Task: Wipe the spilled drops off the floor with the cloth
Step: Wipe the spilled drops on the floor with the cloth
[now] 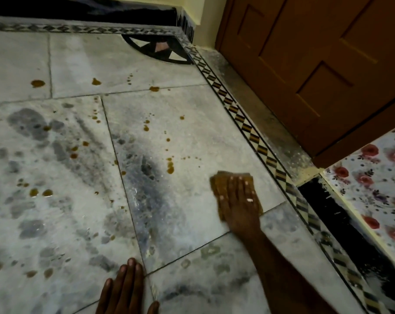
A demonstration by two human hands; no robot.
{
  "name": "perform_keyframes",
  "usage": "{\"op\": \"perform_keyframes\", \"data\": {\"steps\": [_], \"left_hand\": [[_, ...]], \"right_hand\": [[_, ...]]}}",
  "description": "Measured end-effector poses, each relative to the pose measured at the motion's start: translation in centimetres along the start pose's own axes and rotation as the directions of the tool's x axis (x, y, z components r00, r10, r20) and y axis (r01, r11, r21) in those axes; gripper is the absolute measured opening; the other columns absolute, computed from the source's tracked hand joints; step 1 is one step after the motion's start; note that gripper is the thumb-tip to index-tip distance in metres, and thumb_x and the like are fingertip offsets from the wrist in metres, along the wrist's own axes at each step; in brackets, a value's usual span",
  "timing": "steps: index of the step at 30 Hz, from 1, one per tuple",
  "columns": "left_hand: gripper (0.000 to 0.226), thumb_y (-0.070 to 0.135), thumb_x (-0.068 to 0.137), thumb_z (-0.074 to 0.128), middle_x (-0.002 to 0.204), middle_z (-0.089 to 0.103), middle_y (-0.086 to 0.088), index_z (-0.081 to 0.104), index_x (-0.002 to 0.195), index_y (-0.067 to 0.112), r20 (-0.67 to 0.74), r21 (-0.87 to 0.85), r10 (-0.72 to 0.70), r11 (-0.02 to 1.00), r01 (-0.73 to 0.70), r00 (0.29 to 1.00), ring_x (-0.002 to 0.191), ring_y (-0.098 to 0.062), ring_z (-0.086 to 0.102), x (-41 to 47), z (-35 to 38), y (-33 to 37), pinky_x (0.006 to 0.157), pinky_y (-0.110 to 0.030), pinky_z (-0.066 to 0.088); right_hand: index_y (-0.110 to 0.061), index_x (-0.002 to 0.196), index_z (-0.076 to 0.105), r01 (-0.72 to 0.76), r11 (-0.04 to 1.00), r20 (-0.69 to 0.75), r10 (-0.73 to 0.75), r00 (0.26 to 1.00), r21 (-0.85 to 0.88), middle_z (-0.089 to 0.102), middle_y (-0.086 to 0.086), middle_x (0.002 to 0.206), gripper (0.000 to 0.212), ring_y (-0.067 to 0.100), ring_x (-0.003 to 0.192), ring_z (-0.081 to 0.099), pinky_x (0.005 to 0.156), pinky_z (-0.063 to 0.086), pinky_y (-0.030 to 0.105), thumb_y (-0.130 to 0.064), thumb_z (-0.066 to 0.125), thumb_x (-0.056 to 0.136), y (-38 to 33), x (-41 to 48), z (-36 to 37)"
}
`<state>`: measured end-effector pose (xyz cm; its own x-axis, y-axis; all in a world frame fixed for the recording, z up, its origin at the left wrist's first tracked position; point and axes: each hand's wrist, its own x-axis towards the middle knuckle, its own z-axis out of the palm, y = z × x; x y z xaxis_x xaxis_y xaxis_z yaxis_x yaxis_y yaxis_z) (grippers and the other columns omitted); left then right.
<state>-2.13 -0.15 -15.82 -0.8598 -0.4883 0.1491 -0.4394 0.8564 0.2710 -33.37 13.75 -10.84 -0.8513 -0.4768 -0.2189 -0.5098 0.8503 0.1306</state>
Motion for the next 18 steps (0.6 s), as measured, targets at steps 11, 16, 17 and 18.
{"op": "perform_keyframes", "data": {"steps": [11, 16, 17, 18], "left_hand": [[0.07, 0.06, 0.093, 0.023, 0.167, 0.011, 0.005, 0.037, 0.143, 0.013, -0.016, -0.02, 0.031, 0.999, -0.032, 0.999, 0.154, -0.009, 0.006, 0.7, -1.8, 0.3, 0.12, -0.033, 0.01], [0.076, 0.061, 0.093, 0.028, 0.148, 0.051, -0.012, 0.055, 0.139, 0.007, 0.07, 0.03, 0.009, 0.999, -0.011, 0.998, 0.151, -0.017, 0.021, -0.4, -2.2, 0.1, 0.115, -0.04, 0.024], [0.075, 0.06, 0.093, 0.031, 0.15, 0.049, -0.013, 0.053, 0.14, 0.006, 0.078, 0.038, 0.022, 0.999, -0.025, 0.997, 0.149, -0.021, 0.028, -0.4, -2.2, 0.0, 0.113, -0.043, 0.029], [0.074, 0.059, 0.093, 0.035, 0.153, 0.045, -0.012, 0.05, 0.143, 0.006, 0.084, 0.048, 0.03, 0.998, -0.035, 0.996, 0.146, -0.023, 0.033, -0.7, -2.2, -0.2, 0.112, -0.045, 0.032]], "right_hand": [[-0.016, 0.159, 0.028, 0.445, 0.884, -0.303, -0.389, 0.87, 0.144, 0.025, 0.012, 0.167, 0.065, 0.033, 0.154, 0.022, 0.121, 0.027, 0.053, -0.044, 0.046, 0.103, -4.9, -7.5, 3.1], [-0.008, 0.159, 0.022, 0.127, 0.969, -0.216, -0.08, 0.973, 0.213, 0.024, 0.022, 0.164, 0.066, 0.04, 0.152, 0.024, 0.122, 0.023, 0.054, -0.043, 0.031, 0.103, -5.8, -2.0, 0.6], [-0.009, 0.16, 0.019, 0.123, 0.967, -0.193, -0.08, 0.978, 0.223, 0.023, 0.022, 0.165, 0.068, 0.04, 0.153, 0.023, 0.123, 0.02, 0.053, -0.044, 0.027, 0.103, -7.6, -1.6, 0.2], [-0.009, 0.16, 0.019, 0.168, 0.963, -0.214, -0.123, 0.969, 0.209, 0.024, 0.022, 0.165, 0.068, 0.04, 0.153, 0.023, 0.124, 0.018, 0.053, -0.044, 0.027, 0.103, -9.4, -2.1, 0.4]]}}
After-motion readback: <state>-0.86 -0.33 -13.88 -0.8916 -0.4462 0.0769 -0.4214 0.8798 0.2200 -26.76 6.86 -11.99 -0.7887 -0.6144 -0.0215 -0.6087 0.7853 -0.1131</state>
